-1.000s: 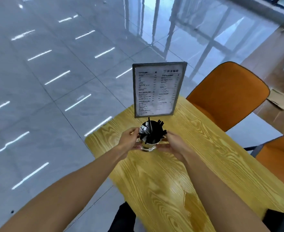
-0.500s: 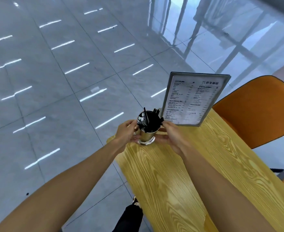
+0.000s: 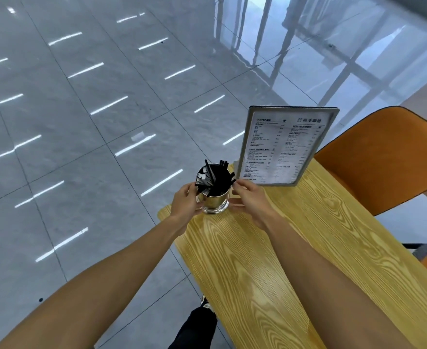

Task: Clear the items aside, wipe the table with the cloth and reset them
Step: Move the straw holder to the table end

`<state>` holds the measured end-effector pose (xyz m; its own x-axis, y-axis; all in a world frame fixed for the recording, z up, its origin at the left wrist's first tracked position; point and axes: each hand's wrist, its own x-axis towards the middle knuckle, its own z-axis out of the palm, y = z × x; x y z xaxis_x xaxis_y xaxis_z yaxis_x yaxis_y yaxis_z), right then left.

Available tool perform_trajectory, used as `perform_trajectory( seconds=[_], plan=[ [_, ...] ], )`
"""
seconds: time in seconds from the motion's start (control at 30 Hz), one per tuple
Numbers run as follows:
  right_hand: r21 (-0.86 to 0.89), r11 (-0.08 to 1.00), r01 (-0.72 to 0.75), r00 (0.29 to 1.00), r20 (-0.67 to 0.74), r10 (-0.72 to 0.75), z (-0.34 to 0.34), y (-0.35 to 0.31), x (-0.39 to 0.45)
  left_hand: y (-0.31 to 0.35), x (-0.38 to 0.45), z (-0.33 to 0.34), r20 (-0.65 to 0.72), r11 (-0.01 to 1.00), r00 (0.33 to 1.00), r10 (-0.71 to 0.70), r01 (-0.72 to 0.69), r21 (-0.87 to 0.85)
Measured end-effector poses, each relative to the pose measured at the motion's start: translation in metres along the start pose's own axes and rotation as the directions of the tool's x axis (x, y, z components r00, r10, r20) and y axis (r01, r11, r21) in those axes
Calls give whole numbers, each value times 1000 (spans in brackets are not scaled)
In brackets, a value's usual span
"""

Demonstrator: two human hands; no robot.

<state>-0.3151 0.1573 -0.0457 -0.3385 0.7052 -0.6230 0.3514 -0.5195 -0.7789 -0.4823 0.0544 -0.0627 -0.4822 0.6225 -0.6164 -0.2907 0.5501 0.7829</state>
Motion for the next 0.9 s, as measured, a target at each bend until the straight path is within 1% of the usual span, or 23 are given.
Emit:
perform_trajectory(
  seconds=[0.07,0.13,0.17,0.23,0.3,0.4,0.47,0.53,0.67,0.77,0.9],
  plan=[
    [-69,997,40,999,-26,-42,-9,3,-9,-9,-5,8,-42,998,998,-38,40,53],
    [-158,984,80,996,-35,-86,-24,10,-20,-19,-13,20,-44,984,995,-95,100,148],
    [-196,976,96,994,-35,-104,-33,14,-26,-25,-18,28,-24,971,992,-121,123,206],
    [-264,957,118,989,-54,-137,-55,25,-37,-34,-33,45,67,946,983,-170,144,290],
    [-337,934,115,982,-100,-157,-79,37,-50,-39,-50,67,174,927,965,-196,124,353],
    [-423,902,85,968,-179,-175,-118,54,-76,-42,-76,106,284,911,944,-166,36,411],
    [-493,868,60,951,-236,-200,-148,67,-96,-39,-93,136,337,887,934,-116,-55,459],
    [-526,850,35,933,-288,-217,-180,82,-118,-37,-110,170,398,858,915,-68,-150,491],
    [-516,857,-11,877,-417,-239,-241,119,-168,-39,-149,239,542,800,841,-11,-318,509],
    [-474,879,-50,839,-497,-220,-281,148,-205,-50,-180,288,639,751,769,-30,-404,522],
    [-374,922,-95,778,-606,-165,-328,189,-254,-73,-223,345,723,696,689,-55,-493,523]
  ],
)
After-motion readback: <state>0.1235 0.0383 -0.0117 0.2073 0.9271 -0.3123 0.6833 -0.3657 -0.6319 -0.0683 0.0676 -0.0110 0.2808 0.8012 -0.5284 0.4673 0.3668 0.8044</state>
